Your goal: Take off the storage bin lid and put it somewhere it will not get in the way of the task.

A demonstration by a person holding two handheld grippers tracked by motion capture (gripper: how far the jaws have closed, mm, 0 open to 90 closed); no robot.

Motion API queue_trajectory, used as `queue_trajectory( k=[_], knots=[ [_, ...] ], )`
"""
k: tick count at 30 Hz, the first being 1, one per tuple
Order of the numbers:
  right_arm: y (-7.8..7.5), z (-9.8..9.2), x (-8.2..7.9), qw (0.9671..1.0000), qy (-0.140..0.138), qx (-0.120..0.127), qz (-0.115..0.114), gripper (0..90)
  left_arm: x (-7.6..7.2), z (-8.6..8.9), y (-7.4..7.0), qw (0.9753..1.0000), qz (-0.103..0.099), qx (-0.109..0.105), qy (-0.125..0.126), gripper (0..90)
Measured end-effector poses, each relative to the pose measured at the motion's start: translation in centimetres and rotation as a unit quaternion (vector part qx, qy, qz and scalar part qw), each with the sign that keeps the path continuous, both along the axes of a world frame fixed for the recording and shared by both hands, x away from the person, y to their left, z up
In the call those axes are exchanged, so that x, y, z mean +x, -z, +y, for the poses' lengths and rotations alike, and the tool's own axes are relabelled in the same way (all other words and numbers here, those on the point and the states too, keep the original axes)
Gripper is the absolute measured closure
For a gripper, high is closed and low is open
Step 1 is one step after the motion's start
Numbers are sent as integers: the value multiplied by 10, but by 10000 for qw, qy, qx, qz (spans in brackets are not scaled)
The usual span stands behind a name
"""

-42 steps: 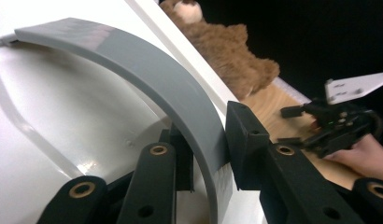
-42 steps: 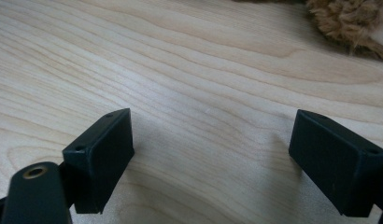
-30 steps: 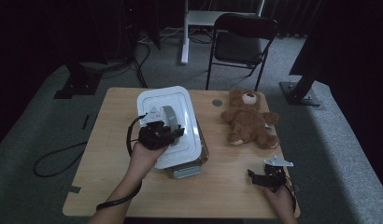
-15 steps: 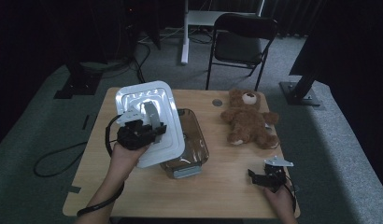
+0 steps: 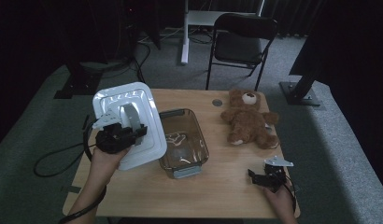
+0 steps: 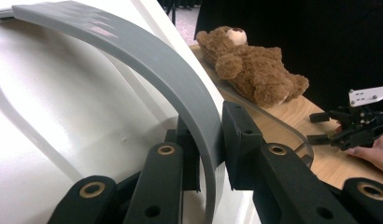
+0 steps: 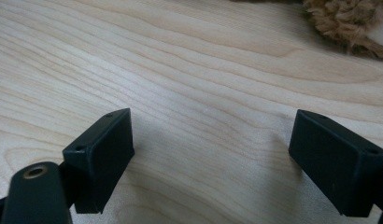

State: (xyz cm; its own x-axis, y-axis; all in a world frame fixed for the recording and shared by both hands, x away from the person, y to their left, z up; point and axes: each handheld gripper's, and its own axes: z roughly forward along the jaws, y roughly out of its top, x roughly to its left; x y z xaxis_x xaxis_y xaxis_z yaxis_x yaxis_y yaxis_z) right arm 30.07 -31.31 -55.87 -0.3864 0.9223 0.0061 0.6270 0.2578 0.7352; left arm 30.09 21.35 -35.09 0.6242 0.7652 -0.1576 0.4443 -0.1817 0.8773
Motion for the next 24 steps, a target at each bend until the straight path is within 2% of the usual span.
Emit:
queue_trajectory(
  k=[4,9,11,14,17,18,20,24],
  knots=[
    [0,0,0,10000,-1,-3,-2,131,-2,13,7,9999,79,79,-32,787],
    [0,0,0,10000,8,-6,4,131,-1,30,23,9997,176,-25,-159,787],
    [0,0,0,10000,16,4,6,131,1,33,30,9995,248,24,-218,787],
    [0,0,0,10000,14,0,4,131,5,38,42,9990,397,-69,-207,787],
    [0,0,0,10000,15,-1,3,131,11,42,56,9986,474,-15,-238,787],
    [0,0,0,10000,15,-1,3,131,11,42,56,9986,474,-15,-238,786],
    [0,0,0,10000,21,-3,4,130,17,44,69,9975,662,-131,-227,786],
    [0,0,0,10000,22,-2,5,131,27,44,91,9959,860,-157,-223,786]
  ],
)
